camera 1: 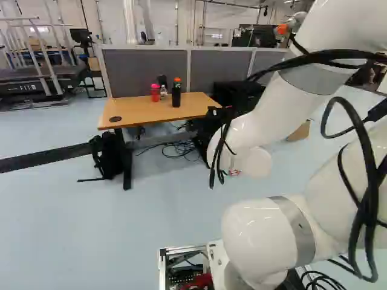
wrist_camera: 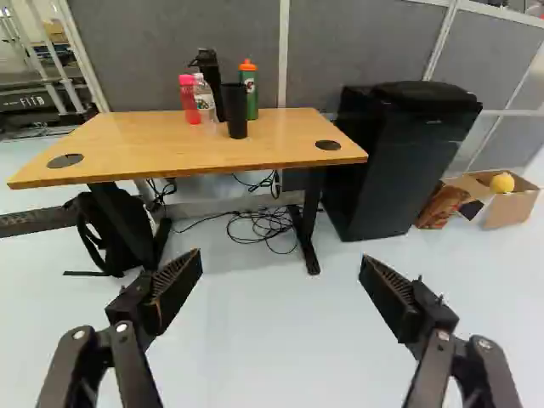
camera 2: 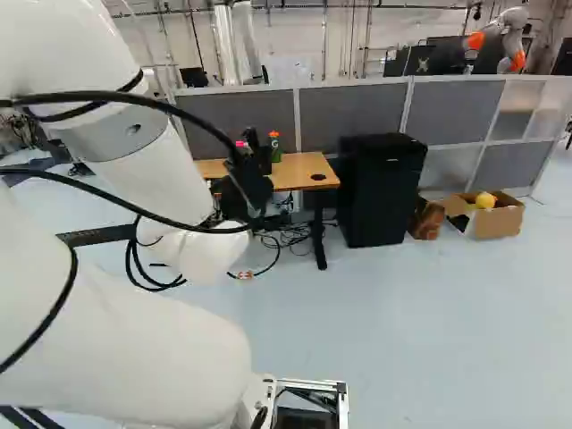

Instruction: Pick up the green bottle from the table

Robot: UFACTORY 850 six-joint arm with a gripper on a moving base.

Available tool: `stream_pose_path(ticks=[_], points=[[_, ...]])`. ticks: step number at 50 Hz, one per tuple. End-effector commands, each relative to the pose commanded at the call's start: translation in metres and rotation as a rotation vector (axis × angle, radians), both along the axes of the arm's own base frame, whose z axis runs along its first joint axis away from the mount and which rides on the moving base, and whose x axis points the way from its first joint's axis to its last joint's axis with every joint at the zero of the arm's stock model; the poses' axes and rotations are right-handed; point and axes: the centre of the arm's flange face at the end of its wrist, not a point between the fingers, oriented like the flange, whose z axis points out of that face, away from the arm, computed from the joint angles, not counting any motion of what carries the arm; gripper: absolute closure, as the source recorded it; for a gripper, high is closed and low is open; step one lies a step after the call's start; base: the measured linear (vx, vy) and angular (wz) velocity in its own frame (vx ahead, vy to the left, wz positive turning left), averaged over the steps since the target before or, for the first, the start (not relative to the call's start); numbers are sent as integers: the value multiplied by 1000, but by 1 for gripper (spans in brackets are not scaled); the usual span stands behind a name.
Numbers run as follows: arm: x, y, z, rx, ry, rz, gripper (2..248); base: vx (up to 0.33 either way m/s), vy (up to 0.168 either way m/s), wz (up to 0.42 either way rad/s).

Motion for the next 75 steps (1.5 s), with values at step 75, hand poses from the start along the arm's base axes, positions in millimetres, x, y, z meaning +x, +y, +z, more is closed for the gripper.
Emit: stream_pose_path(ticks=[75], points=[[0,0,0,0,0,0,3,196,-68,102]])
